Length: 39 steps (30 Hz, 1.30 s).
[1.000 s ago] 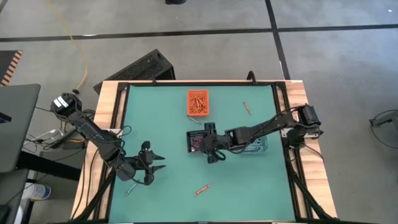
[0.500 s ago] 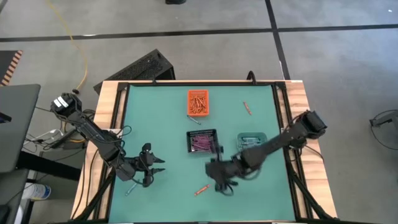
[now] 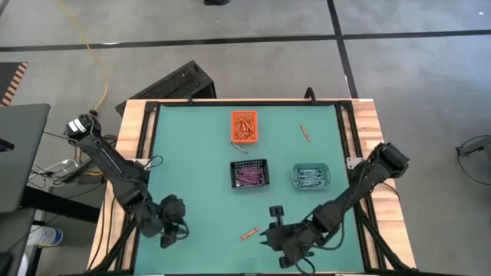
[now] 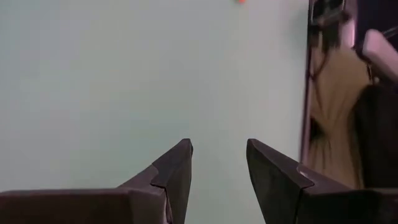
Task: Sort crayons
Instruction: Put the blue crayon into the green bin
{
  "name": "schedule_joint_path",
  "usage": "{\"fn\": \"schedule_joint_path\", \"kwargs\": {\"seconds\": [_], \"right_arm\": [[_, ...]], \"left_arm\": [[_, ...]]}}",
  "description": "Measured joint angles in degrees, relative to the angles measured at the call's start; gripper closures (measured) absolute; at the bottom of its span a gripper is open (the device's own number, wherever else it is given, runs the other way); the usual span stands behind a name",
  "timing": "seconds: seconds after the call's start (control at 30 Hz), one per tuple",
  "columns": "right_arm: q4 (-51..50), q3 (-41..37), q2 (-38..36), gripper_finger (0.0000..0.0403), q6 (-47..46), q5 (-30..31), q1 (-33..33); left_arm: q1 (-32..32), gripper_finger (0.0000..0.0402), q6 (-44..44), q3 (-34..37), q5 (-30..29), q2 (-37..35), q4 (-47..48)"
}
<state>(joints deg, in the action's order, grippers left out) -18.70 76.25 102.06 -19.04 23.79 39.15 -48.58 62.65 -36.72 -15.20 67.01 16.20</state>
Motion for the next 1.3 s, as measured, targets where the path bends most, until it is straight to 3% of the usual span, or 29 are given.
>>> {"fn": "schedule_joint_path", "kwargs": {"seconds": [0.23, 0.47, 0.63, 1.07, 1.3], "right_arm": [[0.3, 0.0, 0.0, 0.0305, 0.1, 1.8, 0.2], [0.3, 0.0, 0.0, 0.0305, 0.1, 1.8, -0.3], [0.4, 0.0, 0.0, 0.0305, 0.0, 1.8, -0.3], [0.3, 0.0, 0.0, 0.0305, 1.1, 1.8, -0.3], [0.4, 0.0, 0.0, 0.0305, 1.1, 1.8, -0.3]], "left_arm": [[-5.1, 0.0260, 10.0, -10.6, 3.0, 6.6, 13.5], [-6.0, 0.0260, 10.0, -17.3, 6.4, 14.3, 20.7], [-6.1, 0.0260, 9.5, -17.8, 9.4, 16.6, 20.9], [-7.2, 0.0260, 14.8, -17.7, 7.0, 16.5, 25.6], [-8.0, 0.0260, 20.8, -12.1, 9.1, 16.6, 25.4]]}}
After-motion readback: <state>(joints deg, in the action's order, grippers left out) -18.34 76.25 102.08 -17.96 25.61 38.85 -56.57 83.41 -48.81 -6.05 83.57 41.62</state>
